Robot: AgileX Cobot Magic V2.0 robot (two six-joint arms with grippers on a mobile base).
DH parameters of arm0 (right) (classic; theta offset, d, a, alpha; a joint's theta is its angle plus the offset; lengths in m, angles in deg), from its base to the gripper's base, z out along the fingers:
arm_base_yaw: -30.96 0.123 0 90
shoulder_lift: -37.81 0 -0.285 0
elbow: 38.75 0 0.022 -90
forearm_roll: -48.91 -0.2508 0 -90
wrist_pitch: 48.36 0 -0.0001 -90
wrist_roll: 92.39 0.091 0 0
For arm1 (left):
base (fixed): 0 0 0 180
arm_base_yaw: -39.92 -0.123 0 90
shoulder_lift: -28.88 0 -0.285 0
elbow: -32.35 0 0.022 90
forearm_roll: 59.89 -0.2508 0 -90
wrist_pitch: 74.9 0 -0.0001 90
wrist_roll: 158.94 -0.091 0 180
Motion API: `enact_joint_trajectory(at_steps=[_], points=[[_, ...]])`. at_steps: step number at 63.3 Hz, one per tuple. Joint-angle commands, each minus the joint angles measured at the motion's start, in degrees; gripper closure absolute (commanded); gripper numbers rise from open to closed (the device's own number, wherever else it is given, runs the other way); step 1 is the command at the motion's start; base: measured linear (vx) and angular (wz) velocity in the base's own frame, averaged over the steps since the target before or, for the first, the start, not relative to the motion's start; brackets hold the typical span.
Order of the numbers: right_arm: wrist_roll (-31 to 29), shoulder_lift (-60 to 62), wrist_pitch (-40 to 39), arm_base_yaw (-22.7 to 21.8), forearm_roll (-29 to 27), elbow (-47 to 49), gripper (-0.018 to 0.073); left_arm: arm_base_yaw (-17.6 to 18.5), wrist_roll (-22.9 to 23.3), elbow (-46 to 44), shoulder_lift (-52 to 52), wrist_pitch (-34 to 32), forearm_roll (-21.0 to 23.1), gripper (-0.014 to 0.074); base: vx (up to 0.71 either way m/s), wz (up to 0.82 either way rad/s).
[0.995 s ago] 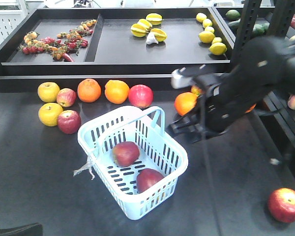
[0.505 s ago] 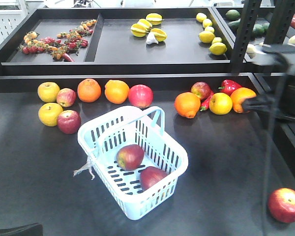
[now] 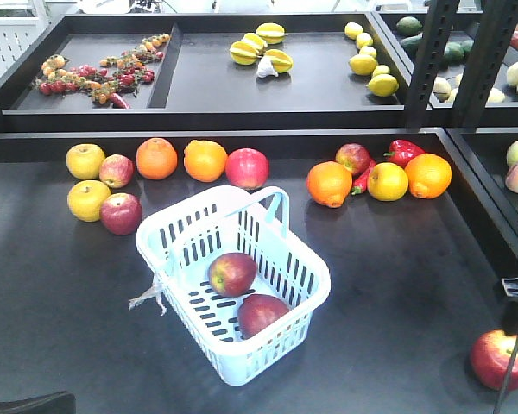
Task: Pick three apples into basket with both arms
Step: 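Lower the right gripper onto the red apple nearest the robot and grasp it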
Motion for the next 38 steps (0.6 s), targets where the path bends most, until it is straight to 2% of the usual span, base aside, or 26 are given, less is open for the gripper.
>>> enact_joint_trajectory(at_steps=[1, 15, 23, 38], points=[[-0.8, 0.6, -3.3, -0.2, 0.4, 1.2, -0.0171, 0.1, -0.1, -1.7, -0.1, -2.6, 1.2, 0.0603, 0.00, 0.00], [-0.6, -5.0, -6.8, -0.3, 0.6, 1.2, -0.0151, 0.1, -0.1, -1.7, -0.1, -2.6, 1.2, 0.0603, 0.00, 0.00], [0.6, -8.8, -8.5, -0.3, 2.7, 1.6, -0.0140, 0.1, -0.1, -1.7, -0.1, -2.6, 1.2, 0.0603, 0.00, 0.00], [2.8, -15.3, -7.0, -0.3, 4.6, 6.0, -0.0128, 0.1, -0.1, -1.7, -0.1, -2.6, 1.2, 0.0603, 0.00, 0.00]])
